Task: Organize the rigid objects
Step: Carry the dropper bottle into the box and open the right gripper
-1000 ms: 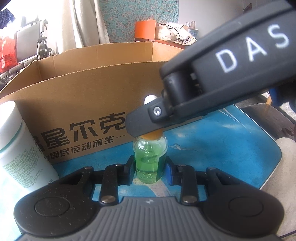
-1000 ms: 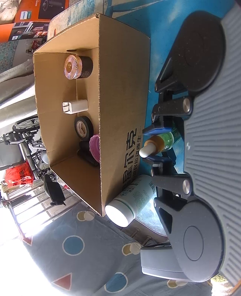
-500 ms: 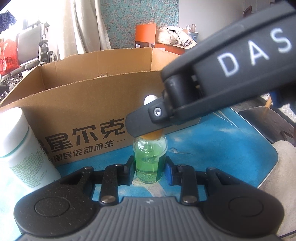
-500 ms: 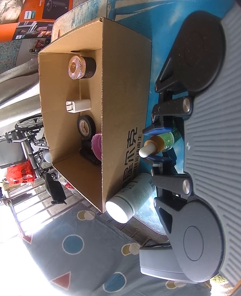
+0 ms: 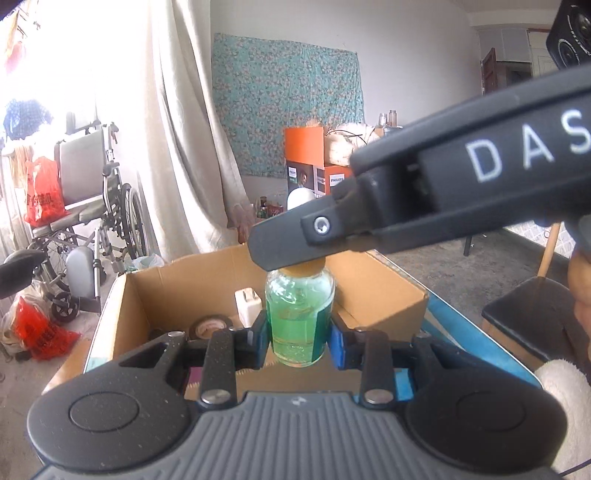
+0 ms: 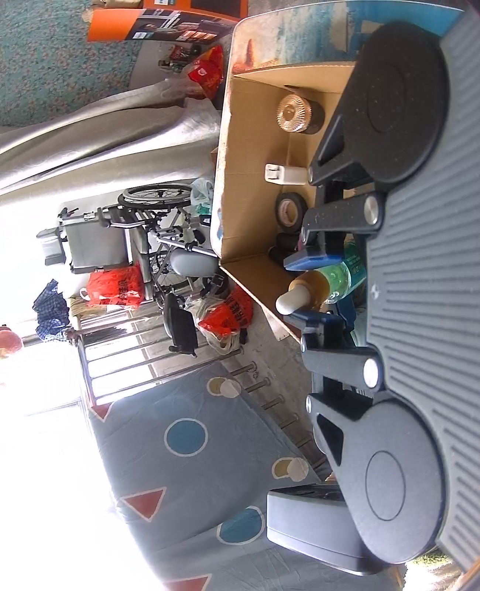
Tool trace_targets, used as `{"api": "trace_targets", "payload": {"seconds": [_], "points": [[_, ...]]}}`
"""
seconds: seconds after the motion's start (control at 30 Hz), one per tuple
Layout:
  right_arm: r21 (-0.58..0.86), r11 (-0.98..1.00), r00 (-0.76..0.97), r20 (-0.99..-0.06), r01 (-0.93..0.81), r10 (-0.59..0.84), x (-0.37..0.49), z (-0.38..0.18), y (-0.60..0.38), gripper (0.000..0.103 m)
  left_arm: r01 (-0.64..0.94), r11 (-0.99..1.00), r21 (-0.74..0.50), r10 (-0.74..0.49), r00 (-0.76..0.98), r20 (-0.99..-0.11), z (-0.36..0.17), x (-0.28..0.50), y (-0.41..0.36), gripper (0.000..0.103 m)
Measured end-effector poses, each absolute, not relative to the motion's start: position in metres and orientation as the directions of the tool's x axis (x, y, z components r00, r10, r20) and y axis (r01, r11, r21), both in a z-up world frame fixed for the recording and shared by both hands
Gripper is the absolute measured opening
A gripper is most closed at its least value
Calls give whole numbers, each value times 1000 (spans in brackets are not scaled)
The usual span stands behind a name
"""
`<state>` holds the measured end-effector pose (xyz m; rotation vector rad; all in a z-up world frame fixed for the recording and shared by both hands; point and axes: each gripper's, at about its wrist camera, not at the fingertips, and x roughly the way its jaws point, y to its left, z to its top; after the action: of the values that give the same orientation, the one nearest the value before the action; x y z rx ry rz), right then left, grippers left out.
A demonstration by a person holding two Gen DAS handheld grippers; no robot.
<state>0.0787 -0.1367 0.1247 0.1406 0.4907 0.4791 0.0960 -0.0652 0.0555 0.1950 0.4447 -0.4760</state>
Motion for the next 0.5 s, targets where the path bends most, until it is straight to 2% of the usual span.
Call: {"api": "trace_targets", "payload": {"seconds": [0.07, 0.23, 0.5], "points": [[230, 881, 778, -414, -412, 472, 92, 136, -141, 22, 491, 870, 44, -416, 778, -472, 63, 114, -70, 33], [249, 879, 748, -463, -406, 476, 148, 140, -154, 22, 514, 854, -84, -458, 667, -588, 64, 178, -76, 33], [403, 850, 625, -579, -339, 523, 249, 87, -178, 22, 444, 882, -159, -395, 512, -763, 25, 258, -79, 33]]}}
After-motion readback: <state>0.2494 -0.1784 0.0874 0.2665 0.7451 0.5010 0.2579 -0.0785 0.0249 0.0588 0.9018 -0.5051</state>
